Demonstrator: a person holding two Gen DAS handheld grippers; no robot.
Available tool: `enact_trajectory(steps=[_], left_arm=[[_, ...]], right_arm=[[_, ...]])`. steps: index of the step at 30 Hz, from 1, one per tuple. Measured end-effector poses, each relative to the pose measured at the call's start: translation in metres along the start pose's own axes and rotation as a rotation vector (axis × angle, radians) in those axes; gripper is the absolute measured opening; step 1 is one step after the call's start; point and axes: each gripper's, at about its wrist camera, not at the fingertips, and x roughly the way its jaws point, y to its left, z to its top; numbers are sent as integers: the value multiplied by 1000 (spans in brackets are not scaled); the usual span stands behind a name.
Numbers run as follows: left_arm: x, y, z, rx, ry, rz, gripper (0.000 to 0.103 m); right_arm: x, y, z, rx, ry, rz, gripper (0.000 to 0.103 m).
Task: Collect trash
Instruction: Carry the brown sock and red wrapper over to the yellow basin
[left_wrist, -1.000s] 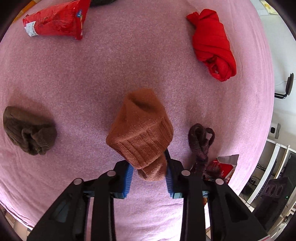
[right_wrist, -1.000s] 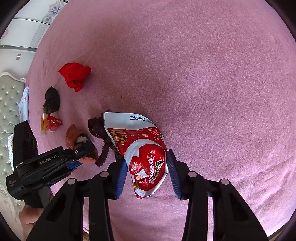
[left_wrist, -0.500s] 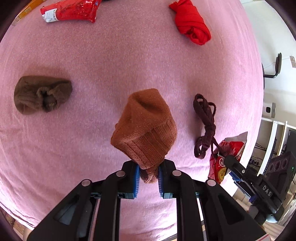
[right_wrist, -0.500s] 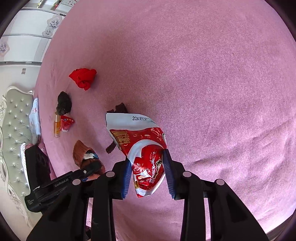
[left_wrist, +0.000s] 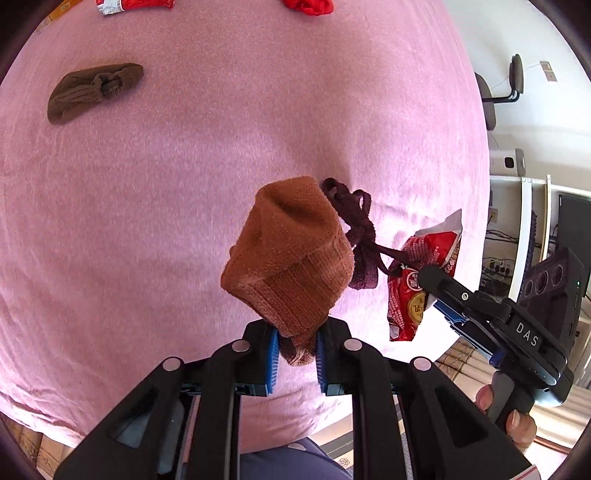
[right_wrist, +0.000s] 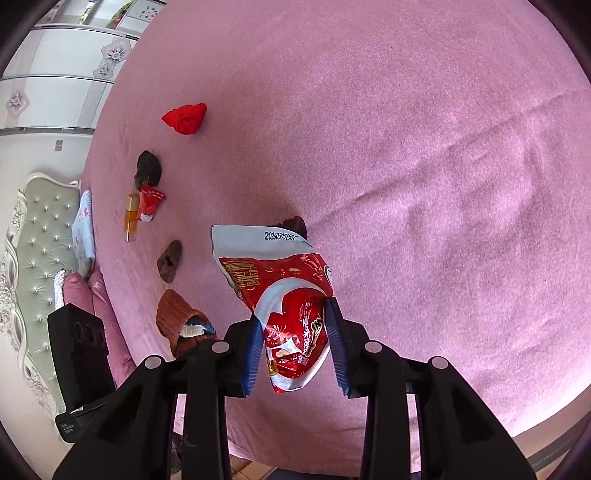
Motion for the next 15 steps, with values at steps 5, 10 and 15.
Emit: enact_trajectory(steps=[5, 10, 15], left_arm=[[-7, -12, -40, 70, 9, 6, 16], [-6, -17, -81, 124, 41, -1, 16], [-8, -12, -110, 201, 65, 2, 16]], right_arm=[[-22, -5, -40, 1, -39, 15, 32], [-38, -15, -83, 29, -88, 22, 32], [-50, -28, -117, 88, -139, 54, 32]])
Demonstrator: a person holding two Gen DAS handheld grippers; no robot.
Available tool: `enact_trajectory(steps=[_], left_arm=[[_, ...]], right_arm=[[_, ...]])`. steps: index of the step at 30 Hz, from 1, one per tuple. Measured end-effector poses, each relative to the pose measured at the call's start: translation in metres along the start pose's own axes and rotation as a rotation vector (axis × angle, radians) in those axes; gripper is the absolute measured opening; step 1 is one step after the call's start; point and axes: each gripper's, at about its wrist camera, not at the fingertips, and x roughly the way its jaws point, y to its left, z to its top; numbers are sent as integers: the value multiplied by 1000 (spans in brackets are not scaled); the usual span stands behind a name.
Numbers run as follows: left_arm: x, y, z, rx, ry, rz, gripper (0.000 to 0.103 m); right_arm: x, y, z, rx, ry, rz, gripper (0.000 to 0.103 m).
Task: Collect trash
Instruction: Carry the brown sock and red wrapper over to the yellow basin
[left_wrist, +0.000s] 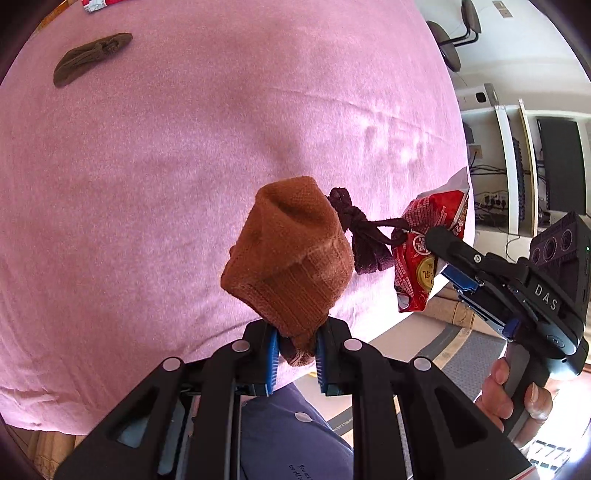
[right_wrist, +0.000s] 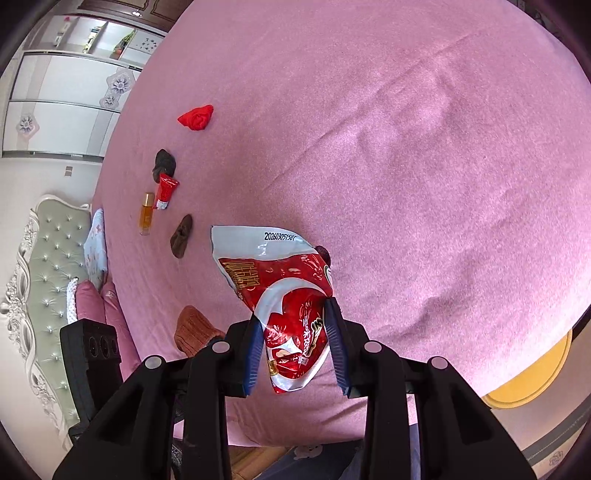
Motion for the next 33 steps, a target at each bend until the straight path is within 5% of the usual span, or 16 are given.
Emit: enact_trajectory(steps=[17, 33], left_arm=[[21, -95, -27, 126, -3, -6, 16], [123, -274, -92, 360, 133, 7, 16]], right_arm=[[-78, -49, -25, -6, -105, -29, 32], [-196, -209, -71, 165, -222, -17, 32]])
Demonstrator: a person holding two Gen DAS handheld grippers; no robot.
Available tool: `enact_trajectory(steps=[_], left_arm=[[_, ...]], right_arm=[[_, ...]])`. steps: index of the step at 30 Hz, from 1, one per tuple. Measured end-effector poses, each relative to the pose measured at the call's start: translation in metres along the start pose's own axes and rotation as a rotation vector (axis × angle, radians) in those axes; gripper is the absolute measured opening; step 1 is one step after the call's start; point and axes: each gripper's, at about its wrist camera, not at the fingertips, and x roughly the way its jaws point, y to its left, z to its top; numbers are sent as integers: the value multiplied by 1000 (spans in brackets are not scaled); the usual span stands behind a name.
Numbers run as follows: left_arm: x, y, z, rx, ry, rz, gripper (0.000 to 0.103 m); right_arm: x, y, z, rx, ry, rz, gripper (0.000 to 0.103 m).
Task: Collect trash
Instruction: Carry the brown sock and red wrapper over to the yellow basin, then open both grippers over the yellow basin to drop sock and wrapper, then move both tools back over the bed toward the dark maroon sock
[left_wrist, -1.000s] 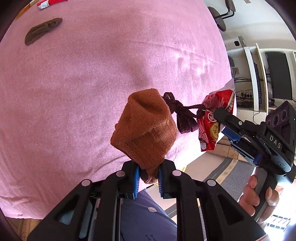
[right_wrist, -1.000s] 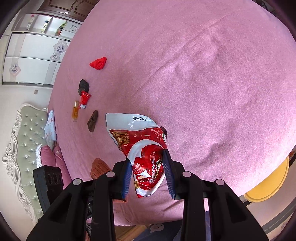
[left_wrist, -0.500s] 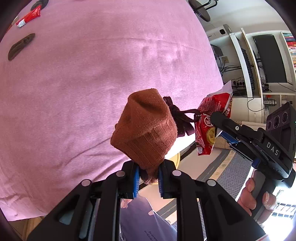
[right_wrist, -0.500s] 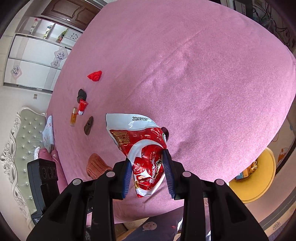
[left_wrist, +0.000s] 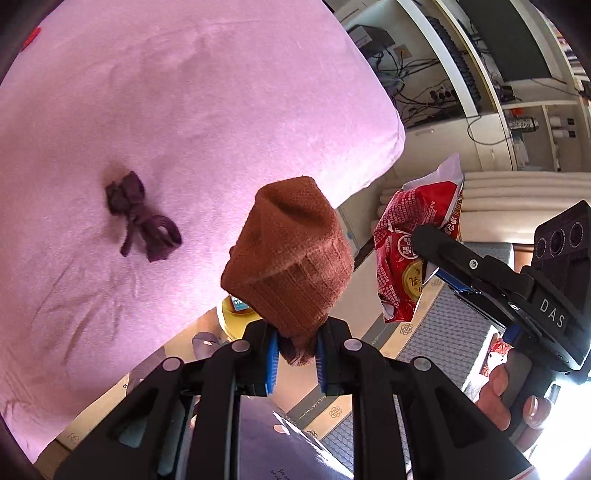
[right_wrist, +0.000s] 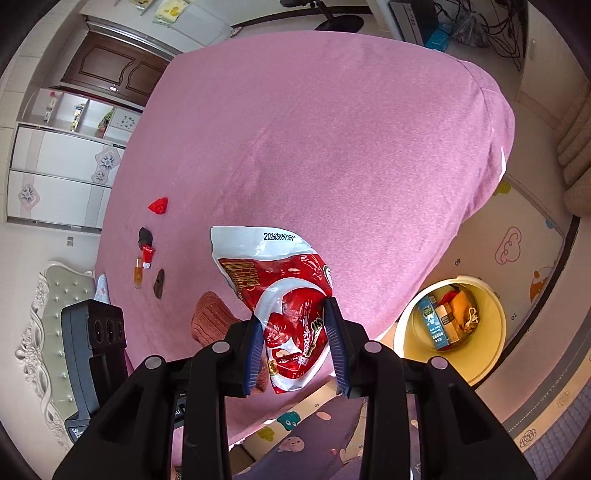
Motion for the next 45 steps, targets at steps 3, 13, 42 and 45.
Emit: enact_trajectory(steps=[3, 13, 42, 45], left_arm=[[25, -28, -5, 51, 46, 10, 16], [107, -102, -33, 229, 216, 62, 16], [181, -102, -64, 317, 398, 212, 55], [178, -98, -63, 307, 396, 209, 55]], right_arm=[[-14, -39, -11, 66, -17, -10, 32], [-45, -152, -65, 311, -73, -25, 32], [-24, -227, -129, 523, -42, 23, 47], [-24, -225, -129, 517, -40, 22, 47]])
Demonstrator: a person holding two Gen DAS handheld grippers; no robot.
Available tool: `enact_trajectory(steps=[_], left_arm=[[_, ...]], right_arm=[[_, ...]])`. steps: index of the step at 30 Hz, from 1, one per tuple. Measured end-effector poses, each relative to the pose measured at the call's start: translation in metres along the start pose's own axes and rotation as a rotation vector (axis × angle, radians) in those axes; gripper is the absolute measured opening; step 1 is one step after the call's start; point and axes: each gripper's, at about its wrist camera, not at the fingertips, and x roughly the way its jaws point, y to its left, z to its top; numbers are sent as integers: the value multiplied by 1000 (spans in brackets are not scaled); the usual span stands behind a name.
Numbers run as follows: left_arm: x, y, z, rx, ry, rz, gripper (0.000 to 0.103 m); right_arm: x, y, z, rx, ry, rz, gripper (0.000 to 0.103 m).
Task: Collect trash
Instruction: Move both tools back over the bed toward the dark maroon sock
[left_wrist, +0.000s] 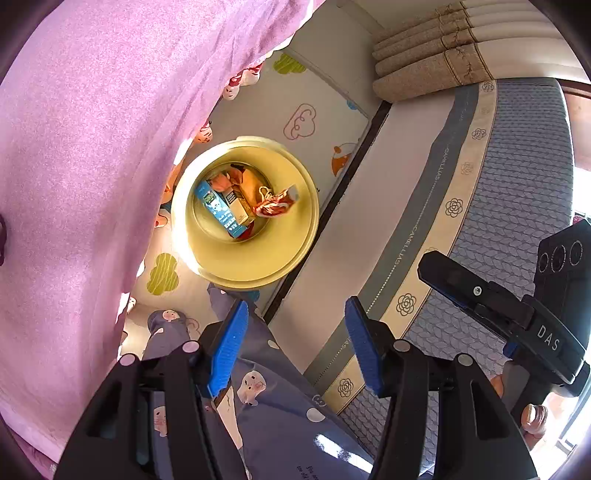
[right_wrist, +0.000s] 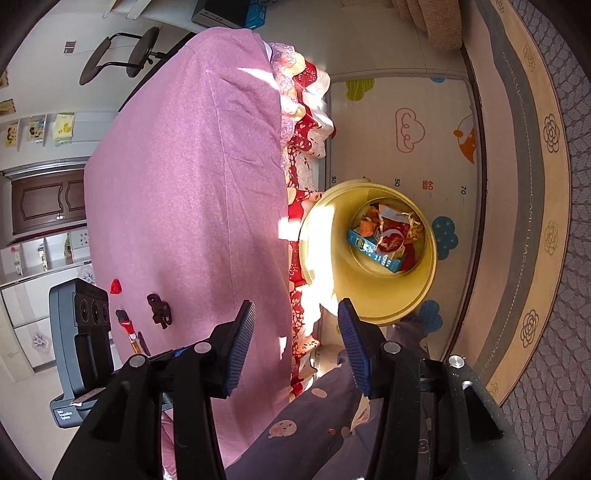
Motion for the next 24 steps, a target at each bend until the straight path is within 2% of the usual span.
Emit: enact_trajectory(steps=[14, 24], left_arm=[[-18, 8, -14, -29, -59, -37, 55], [-57, 54, -35, -130, -164, -78, 56]], right_arm=[[0, 23, -4, -62, 17, -7, 47], [19, 93, -12, -208, 66, -16, 47]])
